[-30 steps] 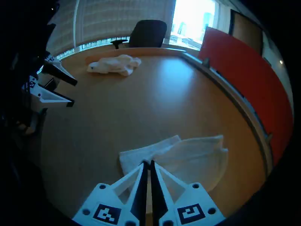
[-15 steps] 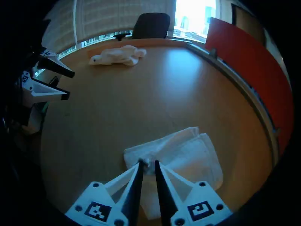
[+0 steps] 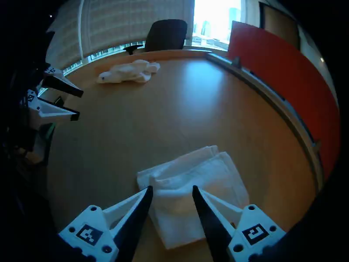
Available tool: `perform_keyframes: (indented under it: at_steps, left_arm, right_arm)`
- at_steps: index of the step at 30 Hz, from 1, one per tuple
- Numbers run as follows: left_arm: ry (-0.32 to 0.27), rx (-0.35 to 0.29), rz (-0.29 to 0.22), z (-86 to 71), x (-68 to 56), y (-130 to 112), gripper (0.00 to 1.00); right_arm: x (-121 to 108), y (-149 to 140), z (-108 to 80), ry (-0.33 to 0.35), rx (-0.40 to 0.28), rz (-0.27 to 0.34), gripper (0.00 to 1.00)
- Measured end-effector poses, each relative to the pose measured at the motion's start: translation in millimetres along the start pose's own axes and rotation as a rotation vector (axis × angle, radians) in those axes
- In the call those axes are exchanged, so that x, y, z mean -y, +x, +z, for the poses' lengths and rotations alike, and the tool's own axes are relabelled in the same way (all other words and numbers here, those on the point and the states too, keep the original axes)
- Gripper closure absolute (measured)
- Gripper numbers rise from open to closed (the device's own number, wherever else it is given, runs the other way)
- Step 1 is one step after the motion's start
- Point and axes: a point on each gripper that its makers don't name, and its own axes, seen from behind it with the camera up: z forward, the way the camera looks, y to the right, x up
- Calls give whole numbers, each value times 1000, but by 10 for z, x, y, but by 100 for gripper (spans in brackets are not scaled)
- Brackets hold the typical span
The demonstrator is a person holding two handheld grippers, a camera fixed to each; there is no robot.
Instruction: Fold towel
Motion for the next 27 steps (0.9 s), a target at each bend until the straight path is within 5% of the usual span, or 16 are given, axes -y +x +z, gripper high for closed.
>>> perform_keyframes:
  at_steps: [27]
  left_arm:
    - [1,3,11,11,-40,9,6]
  right_arm:
    - [-41,-648,-323,-68,42,123,31]
